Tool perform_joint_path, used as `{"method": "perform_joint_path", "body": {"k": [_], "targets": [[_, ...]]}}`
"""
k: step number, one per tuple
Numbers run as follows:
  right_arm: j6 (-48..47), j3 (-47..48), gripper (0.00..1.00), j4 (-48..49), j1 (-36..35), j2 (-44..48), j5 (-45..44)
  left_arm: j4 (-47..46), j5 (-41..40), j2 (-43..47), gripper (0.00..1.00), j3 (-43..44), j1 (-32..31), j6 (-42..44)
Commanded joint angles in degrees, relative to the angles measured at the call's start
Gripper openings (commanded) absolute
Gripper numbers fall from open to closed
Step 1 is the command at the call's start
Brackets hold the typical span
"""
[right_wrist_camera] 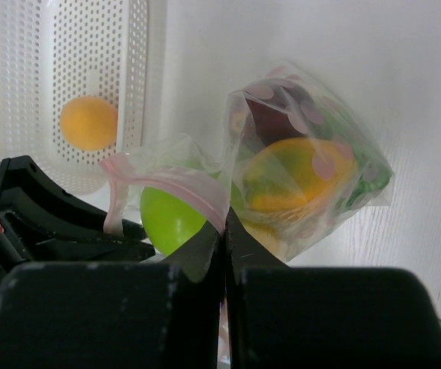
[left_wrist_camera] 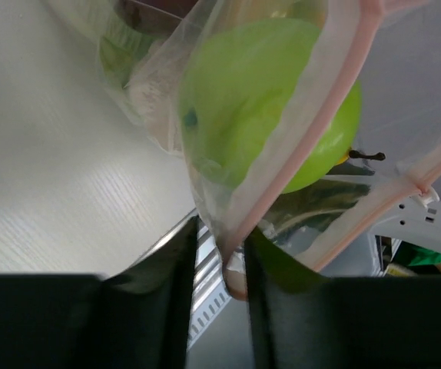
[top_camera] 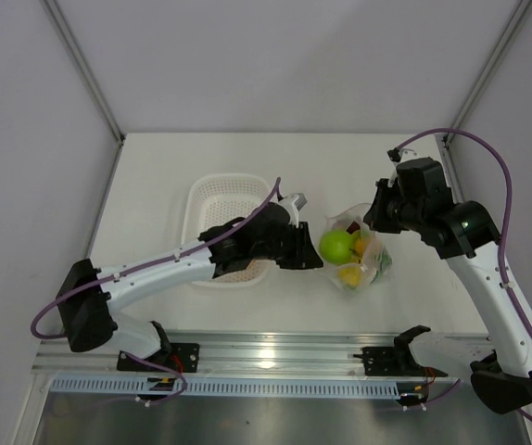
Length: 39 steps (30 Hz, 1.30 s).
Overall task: Place the food in the zip-top bag and seal the zipper
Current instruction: Adjust the zipper on the food storage bag.
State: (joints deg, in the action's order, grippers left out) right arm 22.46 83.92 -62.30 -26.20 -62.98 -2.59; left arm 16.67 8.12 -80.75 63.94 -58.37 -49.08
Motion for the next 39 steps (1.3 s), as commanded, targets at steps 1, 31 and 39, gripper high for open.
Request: {"method": "perform_joint_path", "body": {"k": [1, 31, 39], "targets": [[0.5, 0.1, 0.00, 1.7, -0.3, 1.4, -1.1, -3.0, 0.3, -1.8, 0.26, 5.6, -0.3, 1.3], [-2.8, -1.3, 0.00, 0.4, 5.4, 5.1, -11.5, 2.1, 13.1, -11.6, 0.01, 21.7, 2.6, 10.1], [-1.5, 12.2, 0.00, -4.9, 5.4, 5.4, -8.6, 3.2, 12.0, -7.0, 0.01, 26.2, 1.0, 11.6]]}}
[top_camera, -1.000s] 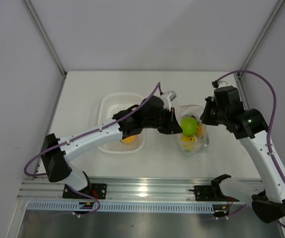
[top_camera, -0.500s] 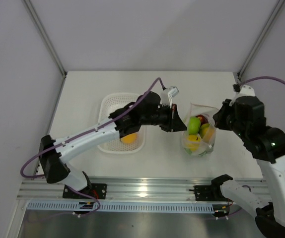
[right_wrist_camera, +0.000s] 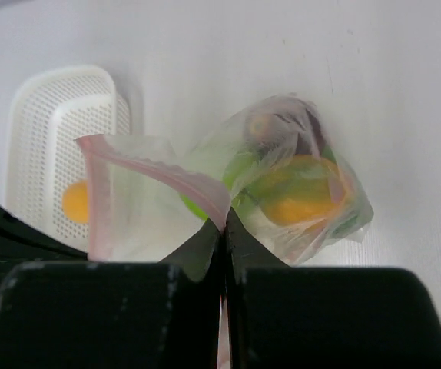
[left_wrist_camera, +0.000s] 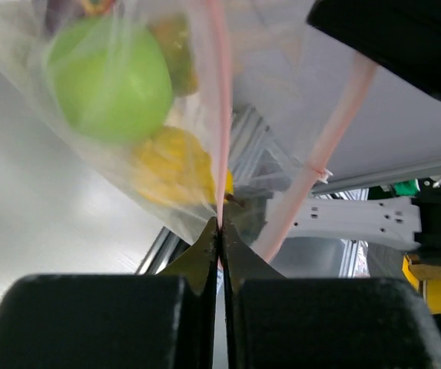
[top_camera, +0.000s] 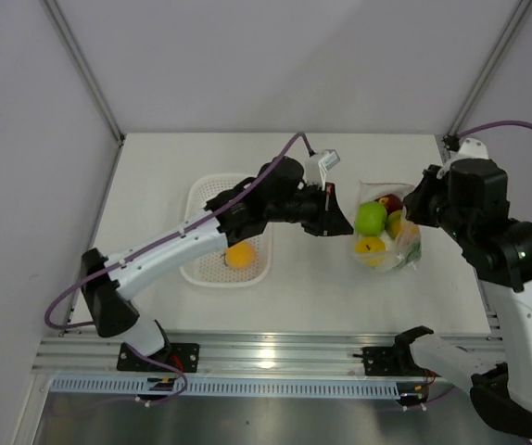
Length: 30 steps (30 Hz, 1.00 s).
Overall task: Place the food in the zip-top bag and seal the zipper
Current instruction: Adjust the zipper on the food storage bag.
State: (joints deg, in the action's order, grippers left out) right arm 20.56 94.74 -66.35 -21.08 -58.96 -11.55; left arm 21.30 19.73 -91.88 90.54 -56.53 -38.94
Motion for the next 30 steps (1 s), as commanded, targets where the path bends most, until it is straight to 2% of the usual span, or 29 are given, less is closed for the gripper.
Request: {"method": "perform_joint_path", "body": {"k": [1, 6, 9, 11, 13, 17, 20, 26, 30], "targets": [[0.4, -1.7, 0.00, -0.3, 0.2, 2.5, 0.4, -2.1, 0.4, 4.6, 0.01, -3.8, -0.9, 1.1], [0.9, -14.9, 0.00, 4.4, 0.4, 3.7, 0.2, -4.9, 2.6, 1.1, 0.01, -14.0, 0.3, -1.0], [1.2, -20.1, 0.00, 6.1, 0.5, 3.7, 0.4, -6.5, 4.0, -0.7, 0.01, -15.0, 1.0, -1.6], [0.7, -18.9, 0.00, 5.5, 0.8, 3.0, -0.3, -4.7, 3.5, -0.1, 0.00, -13.4, 1.2, -0.7], [-0.1, -15.8, 0.00, 3.7, 0.8, 2.5, -1.3, -2.1, 1.1, 0.8, 0.01, -7.8, 1.1, 1.8], [-0.6, -5.5, 0.00, -0.2, 0.8, 1.7, -2.0, 3.3, -1.5, 4.0, 0.01, 0.4, 1.1, 4.9], [-0.1, -1.6, 0.00, -1.4, 0.9, 2.4, -1.3, 1.9, -1.2, 6.7, 0.01, -2.0, 1.1, 4.7], [-0.3, -9.7, 0.00, 0.6, 1.0, 3.7, -2.0, -0.3, 0.0, 3.8, 0.01, -10.4, 1.5, 3.7], [-0.3, -11.7, 0.00, 1.5, 0.9, 4.0, -2.1, -0.6, -1.5, 4.1, 0.01, -11.4, 1.6, 4.4]]}}
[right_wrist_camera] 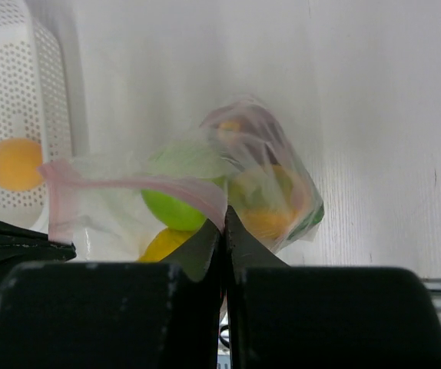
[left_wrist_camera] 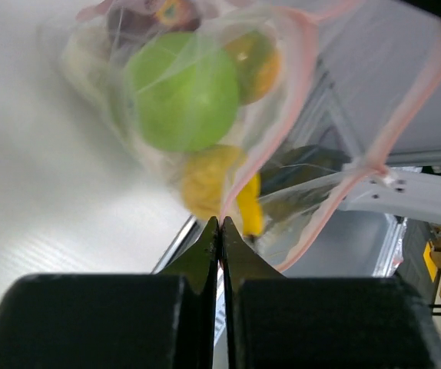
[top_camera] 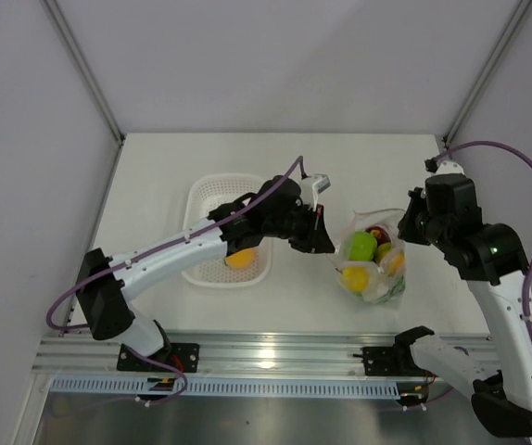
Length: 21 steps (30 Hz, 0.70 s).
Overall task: Place the food in the zip-top bag and seal the zipper
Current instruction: Adjust the zipper on the food storage bag.
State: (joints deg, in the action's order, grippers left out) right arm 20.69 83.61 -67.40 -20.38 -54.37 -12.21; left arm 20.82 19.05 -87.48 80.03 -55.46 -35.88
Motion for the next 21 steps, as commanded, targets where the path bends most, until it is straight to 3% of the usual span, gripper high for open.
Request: {"method": "perform_joint_path", "body": {"k": [1, 7, 9, 10, 12, 13, 15, 16, 21], "targets": [[-0.5, -0.9, 0.00, 2.6, 0.3, -0.2, -1.5, 0.2, -0.9, -0.1, 0.01, -1.0, 0.7, 1.5], [-0.6, -2.4, 0.00, 3.3, 0.3, 0.1, -1.6, 0.3, -1.7, 1.5, 0.02, -1.9, 1.4, 2.3], [-0.7, -2.9, 0.00, 3.5, 0.3, 0.1, -1.3, -0.3, -1.9, 2.7, 0.18, -2.2, 1.6, 2.2], [-0.7, -2.9, 0.00, 3.3, 0.3, 0.1, -1.2, -0.6, -2.5, 3.3, 0.40, -2.9, 1.8, 2.2], [-0.7, -2.6, 0.00, 3.6, 0.3, -0.1, -1.0, -1.5, -3.0, 5.6, 0.62, -3.4, 1.9, 2.2], [-0.8, -2.5, 0.00, 3.7, 0.3, -0.1, -0.7, -1.7, -4.4, 6.5, 0.78, -3.7, 2.0, 2.3], [-0.9, -1.9, 0.00, 3.7, 0.3, -0.5, -0.4, -1.2, -7.0, 10.1, 0.95, -4.3, 2.1, 2.6], [-0.9, -1.8, 0.00, 3.8, 0.3, -0.7, -0.1, -0.7, -10.5, 11.4, 1.00, -4.3, 2.2, 2.7], [-1.0, -1.8, 0.00, 4.8, 0.3, -1.2, 1.5, 8.8, -22.1, 17.6, 0.99, -5.1, 5.2, -1.2]]}}
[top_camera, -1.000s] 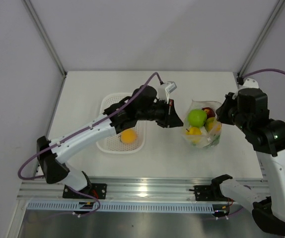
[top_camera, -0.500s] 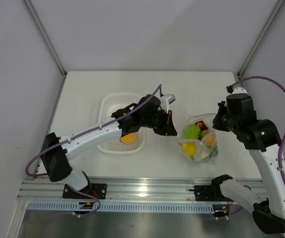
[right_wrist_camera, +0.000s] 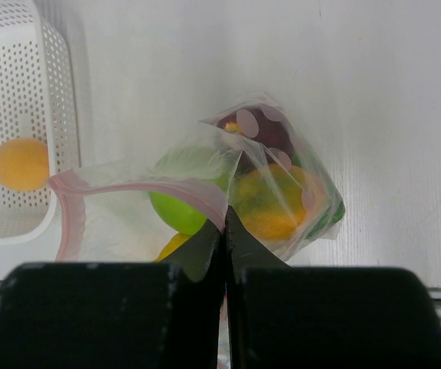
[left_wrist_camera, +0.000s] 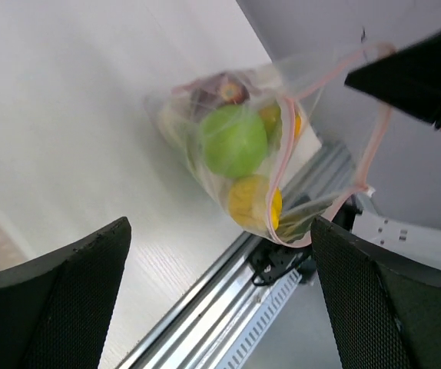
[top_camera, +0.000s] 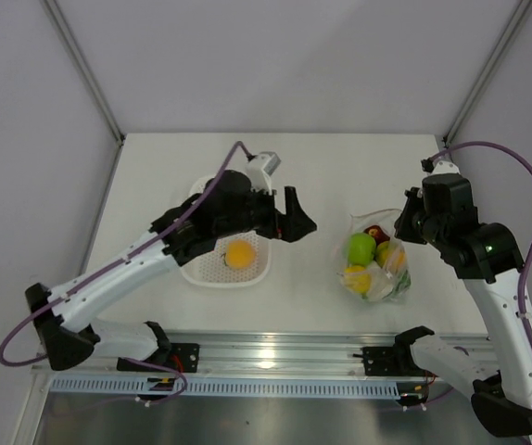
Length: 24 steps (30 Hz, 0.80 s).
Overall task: Place the food in the zip-top bag and seal the zipper
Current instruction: Adjust the zipper on the food storage bag, then pick up the fake fruit from the bin.
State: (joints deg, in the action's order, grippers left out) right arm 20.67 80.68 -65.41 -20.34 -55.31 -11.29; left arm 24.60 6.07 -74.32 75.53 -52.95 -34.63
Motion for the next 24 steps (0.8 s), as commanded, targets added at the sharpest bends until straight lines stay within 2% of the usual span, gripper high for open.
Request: {"method": "perform_joint_path", "body": {"k": [1, 6, 10, 24], "targets": [[-1.1, 1.1, 0.00, 2.9, 0.2, -0.2, 0.9, 6.1, -9.6, 5.8, 0.99, -1.0, 3.6, -4.4], [-1.6, 0.7, 0.00, 3.6, 0.2, -0.2, 1.6, 14.0, -13.7, 7.6, 0.99, -8.0, 10.4, -9.1], [-1.9, 0.1, 0.00, 3.8, 0.2, 0.2, 2.0, 18.7, -15.3, 6.4, 0.99, -11.2, 13.1, -11.1], [-1.4, 0.0, 0.00, 3.6, 0.3, 0.7, 3.3, 17.5, -17.4, -4.8, 0.99, -16.3, 14.9, -13.6]]}}
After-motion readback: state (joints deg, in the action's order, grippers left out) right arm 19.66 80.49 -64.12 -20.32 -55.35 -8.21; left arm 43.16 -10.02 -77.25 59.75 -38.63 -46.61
